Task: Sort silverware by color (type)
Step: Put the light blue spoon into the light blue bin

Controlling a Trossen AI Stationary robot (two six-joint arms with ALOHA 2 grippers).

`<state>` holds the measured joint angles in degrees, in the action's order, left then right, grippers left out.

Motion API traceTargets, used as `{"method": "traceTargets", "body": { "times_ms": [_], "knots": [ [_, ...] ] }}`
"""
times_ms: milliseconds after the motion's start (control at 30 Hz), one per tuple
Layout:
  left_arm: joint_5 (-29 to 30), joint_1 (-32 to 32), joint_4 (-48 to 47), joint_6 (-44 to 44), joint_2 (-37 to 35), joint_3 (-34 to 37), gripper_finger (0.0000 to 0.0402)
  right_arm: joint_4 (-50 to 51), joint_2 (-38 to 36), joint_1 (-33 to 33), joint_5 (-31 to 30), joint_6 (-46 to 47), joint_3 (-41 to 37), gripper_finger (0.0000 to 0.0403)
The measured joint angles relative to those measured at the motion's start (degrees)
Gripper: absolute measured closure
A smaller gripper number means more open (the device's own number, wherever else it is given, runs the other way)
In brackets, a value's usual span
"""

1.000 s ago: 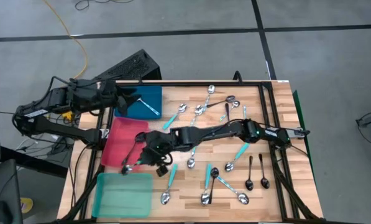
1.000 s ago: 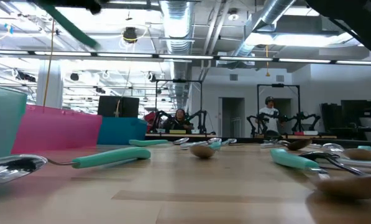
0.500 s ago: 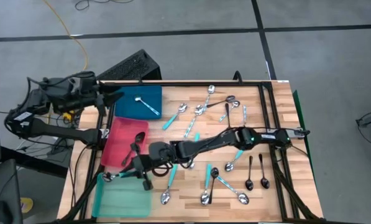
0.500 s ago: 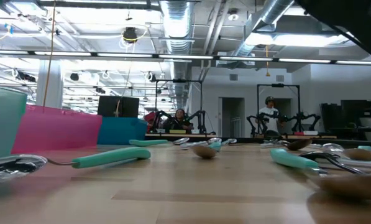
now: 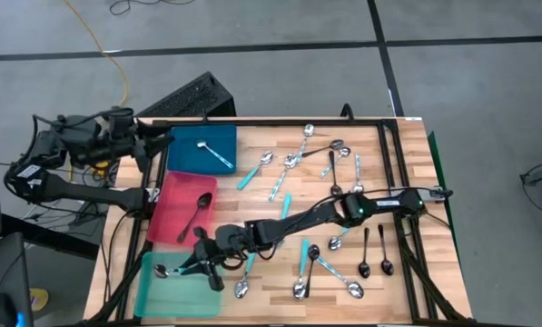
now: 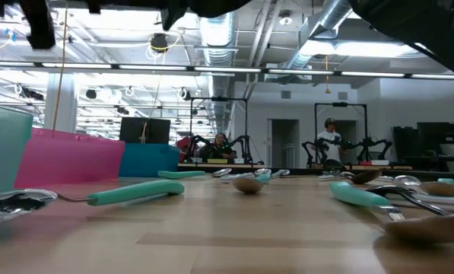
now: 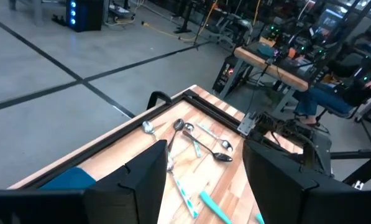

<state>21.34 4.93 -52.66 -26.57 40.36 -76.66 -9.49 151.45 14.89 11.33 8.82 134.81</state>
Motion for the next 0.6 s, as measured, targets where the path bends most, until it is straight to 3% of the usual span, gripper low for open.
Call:
{"method": "traceTargets", "body": {
  "times_ms": [600],
  "knots": [
    [0.3,0.0,-1.1,-1.5,0.1,0.0,0.0207,5.1,3.7,0.0,-2.5,-1.7,-0.1,0.0323]
  ]
}}
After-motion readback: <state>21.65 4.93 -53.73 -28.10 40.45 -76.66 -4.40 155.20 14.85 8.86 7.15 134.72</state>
